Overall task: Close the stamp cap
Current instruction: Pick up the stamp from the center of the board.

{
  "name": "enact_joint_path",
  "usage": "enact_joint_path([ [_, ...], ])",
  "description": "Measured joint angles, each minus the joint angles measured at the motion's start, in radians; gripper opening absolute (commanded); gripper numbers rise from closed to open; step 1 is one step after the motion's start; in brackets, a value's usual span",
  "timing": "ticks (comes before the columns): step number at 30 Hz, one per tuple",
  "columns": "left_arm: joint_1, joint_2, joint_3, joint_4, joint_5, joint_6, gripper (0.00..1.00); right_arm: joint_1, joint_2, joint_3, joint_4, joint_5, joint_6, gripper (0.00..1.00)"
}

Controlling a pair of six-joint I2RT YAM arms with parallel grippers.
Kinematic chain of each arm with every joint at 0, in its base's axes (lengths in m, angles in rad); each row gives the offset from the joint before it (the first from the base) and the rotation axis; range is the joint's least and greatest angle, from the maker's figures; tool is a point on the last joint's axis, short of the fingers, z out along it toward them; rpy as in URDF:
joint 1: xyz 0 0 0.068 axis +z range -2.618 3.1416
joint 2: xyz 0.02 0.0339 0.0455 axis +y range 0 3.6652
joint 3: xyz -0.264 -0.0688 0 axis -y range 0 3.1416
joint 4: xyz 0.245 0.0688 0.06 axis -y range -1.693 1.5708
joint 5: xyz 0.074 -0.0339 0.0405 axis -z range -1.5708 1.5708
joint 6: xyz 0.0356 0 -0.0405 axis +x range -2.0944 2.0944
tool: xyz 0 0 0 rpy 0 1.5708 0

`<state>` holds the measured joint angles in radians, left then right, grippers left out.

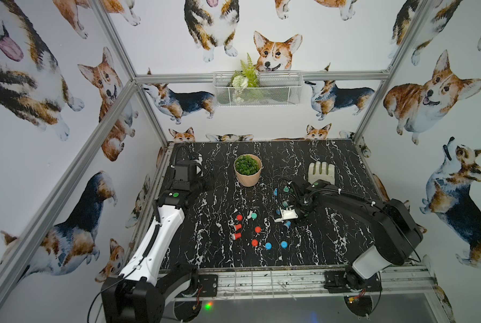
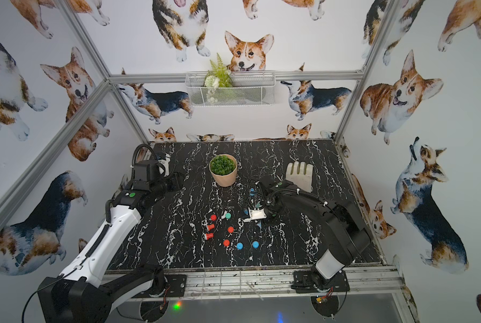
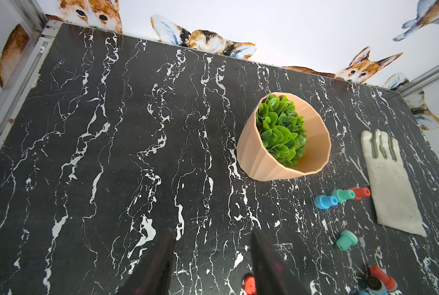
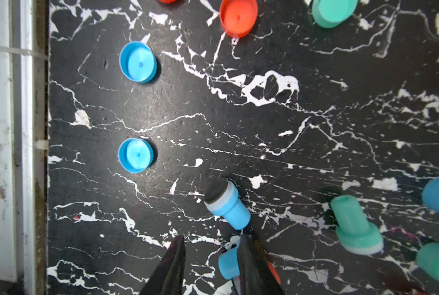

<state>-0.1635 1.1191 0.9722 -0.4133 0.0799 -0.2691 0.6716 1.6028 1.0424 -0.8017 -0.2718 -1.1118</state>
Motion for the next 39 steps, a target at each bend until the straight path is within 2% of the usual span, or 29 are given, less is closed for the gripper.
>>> enact_joint_path([
  [8, 0.0, 0.0, 0.0, 0.0, -0.003, 0.0, 0.51, 0.0, 0.064, 0.002, 0.051, 0.043, -0.114, 0.39],
  [17, 0.0, 0.0, 0.0, 0.0, -0.003, 0.0, 0.51, 0.0, 0.124, 0.012, 0.078, 0.047, -0.167, 0.36],
  [39, 0.0, 0.005, 0.0, 0.0, -0.003, 0.0, 0.51, 0.001, 0.161, -0.009, 0.135, 0.022, -0.129, 0.26],
])
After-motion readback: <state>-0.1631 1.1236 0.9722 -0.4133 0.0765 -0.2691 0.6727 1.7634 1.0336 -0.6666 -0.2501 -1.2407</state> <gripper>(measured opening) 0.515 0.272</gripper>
